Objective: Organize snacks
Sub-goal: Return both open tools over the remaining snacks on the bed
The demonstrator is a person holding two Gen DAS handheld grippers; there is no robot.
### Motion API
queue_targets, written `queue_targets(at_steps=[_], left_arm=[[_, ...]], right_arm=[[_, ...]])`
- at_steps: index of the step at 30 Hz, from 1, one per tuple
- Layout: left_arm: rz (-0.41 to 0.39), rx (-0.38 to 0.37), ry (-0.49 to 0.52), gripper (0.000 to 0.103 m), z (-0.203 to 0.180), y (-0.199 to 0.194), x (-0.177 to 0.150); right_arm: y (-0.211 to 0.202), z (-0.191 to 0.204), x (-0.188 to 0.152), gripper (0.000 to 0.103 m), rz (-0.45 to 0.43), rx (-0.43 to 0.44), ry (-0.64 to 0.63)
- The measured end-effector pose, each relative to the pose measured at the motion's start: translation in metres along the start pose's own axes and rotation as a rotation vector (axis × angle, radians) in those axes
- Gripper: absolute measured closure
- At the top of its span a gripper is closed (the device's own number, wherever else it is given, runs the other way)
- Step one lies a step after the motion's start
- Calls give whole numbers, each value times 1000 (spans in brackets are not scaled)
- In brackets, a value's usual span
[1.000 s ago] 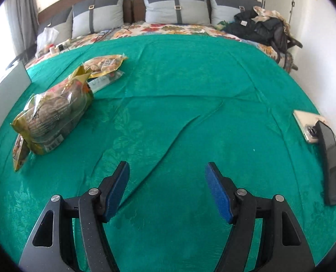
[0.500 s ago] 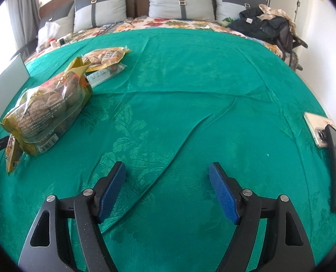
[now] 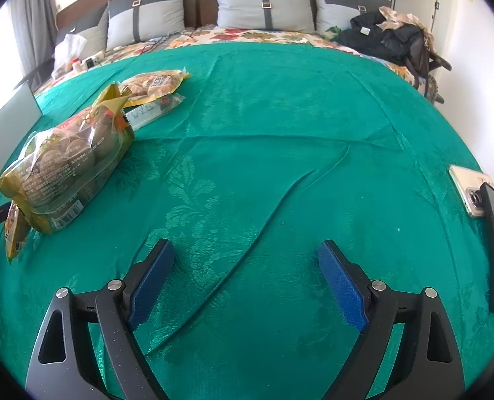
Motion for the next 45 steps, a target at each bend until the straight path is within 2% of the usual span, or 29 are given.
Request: queue_targets(at_steps=[45], left_arm=[[2, -2, 0, 0, 0, 0, 0]], right_arm=[[1, 3, 3, 8, 4, 3, 0]])
Point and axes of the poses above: each gripper's, at about its wrist camera, not at the fingertips, and y roughly the way its jaws point, z to its left, x to its top, the point moved 3 cm from there along y, roughly the way its jaws point, and after that the axes turned 7 degrees about x, right-handed, at the moved point
